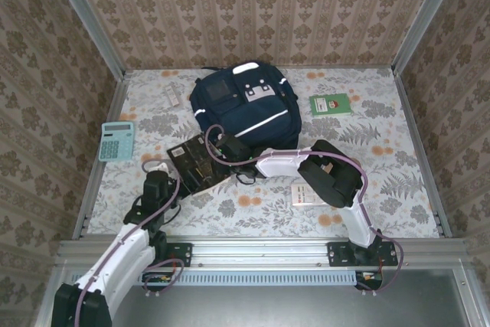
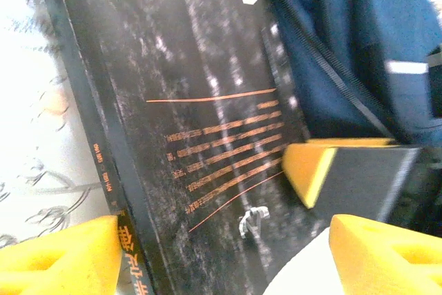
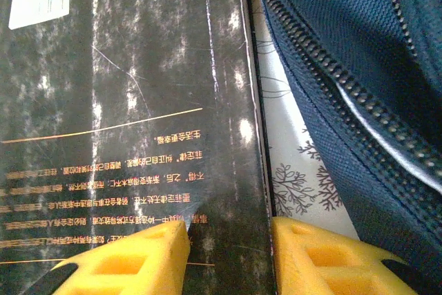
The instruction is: Pack the student bag
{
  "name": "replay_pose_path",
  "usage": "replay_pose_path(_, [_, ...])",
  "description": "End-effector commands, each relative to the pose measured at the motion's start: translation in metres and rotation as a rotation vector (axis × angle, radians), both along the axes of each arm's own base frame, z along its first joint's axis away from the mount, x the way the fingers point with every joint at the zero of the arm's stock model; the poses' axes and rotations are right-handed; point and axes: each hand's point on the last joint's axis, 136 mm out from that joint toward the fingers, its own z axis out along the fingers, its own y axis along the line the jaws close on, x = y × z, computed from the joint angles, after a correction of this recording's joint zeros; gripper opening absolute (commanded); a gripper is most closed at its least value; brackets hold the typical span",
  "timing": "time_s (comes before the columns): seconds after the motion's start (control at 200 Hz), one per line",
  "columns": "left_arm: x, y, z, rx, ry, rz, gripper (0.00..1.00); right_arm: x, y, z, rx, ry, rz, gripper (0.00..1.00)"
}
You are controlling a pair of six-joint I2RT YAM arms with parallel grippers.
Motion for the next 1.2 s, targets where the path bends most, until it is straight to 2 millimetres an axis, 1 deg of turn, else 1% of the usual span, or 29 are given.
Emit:
replay_pose_path(0.0, [-0.01, -0.052, 0.084, -0.196, -0.298, -0.285, 0.77, -0.059, 0.044, 0.005, 0.116, 0.125, 0.187, 0.38])
replay_pose_path(0.105, [-0.012, -0.045, 0.085, -0.165, -0.318, -0.255, 0.78, -0.06, 0.044, 0.004, 0.115, 0.129, 0.185, 0.38])
replay_pose_path(0.19, [-0.01, -0.037, 0.075, -0.124, -0.282, -0.212, 0.79, -0.06, 0.044, 0.005, 0.116, 0.127, 0.185, 0.38])
replay_pose_path(0.23, [-0.009, -0.031, 0.067, -0.1, -0.251, -0.178, 0.79, -0.06, 0.043, 0.005, 0.116, 0.128, 0.184, 0.38])
replay_pose_path(0.28, [-0.007, -0.023, 0.054, -0.058, -0.194, -0.133, 0.82, -0.06, 0.043, 0.006, 0.117, 0.127, 0.184, 0.38])
replay_pose_path(0.4, [-0.006, -0.012, 0.032, -0.001, -0.099, -0.078, 0.82, -0.06, 0.042, 0.006, 0.114, 0.126, 0.183, 0.38])
replay_pose_path(0.49, [-0.006, -0.002, 0.015, 0.041, -0.013, -0.025, 0.79, -0.06, 0.041, 0.006, 0.112, 0.126, 0.181, 0.38])
replay_pose_path(0.54, [-0.005, -0.001, 0.009, 0.048, 0.009, -0.015, 0.78, -0.06, 0.042, 0.006, 0.113, 0.125, 0.183, 0.38])
replay_pose_path(0.595, [-0.004, 0.0, 0.006, 0.05, 0.023, -0.011, 0.74, -0.061, 0.041, 0.007, 0.114, 0.126, 0.183, 0.38])
replay_pose_path(0.69, [-0.003, 0.0, 0.007, 0.051, 0.021, -0.006, 0.61, -0.06, 0.04, 0.007, 0.113, 0.121, 0.184, 0.39])
replay_pose_path(0.775, [-0.003, 0.004, 0.009, 0.066, 0.02, 0.01, 0.43, -0.061, 0.039, 0.01, 0.115, 0.117, 0.183, 0.39])
replay_pose_path(0.81, [-0.003, 0.005, 0.011, 0.069, 0.013, 0.011, 0.37, -0.061, 0.038, 0.012, 0.118, 0.11, 0.183, 0.39])
replay_pose_path(0.87, [-0.004, 0.007, 0.015, 0.073, 0.006, 0.018, 0.26, -0.06, 0.035, 0.019, 0.127, 0.09, 0.179, 0.41])
replay_pose_path(0.955, [-0.006, 0.006, 0.026, 0.07, -0.024, 0.003, 0.13, -0.058, 0.029, 0.037, 0.142, 0.052, 0.171, 0.46])
replay_pose_path(1.04, [-0.007, 0.0, 0.041, 0.048, -0.067, -0.031, 0.05, -0.057, 0.02, 0.058, 0.159, 0.004, 0.159, 0.57])
replay_pose_path(1.08, [-0.008, -0.004, 0.05, 0.03, -0.091, -0.057, 0.0, -0.056, 0.014, 0.068, 0.169, -0.022, 0.148, 0.6])
replay_pose_path(1.195, [-0.012, -0.021, 0.078, -0.038, -0.168, -0.145, 0.0, -0.054, -0.005, 0.093, 0.208, -0.082, 0.114, 0.67])
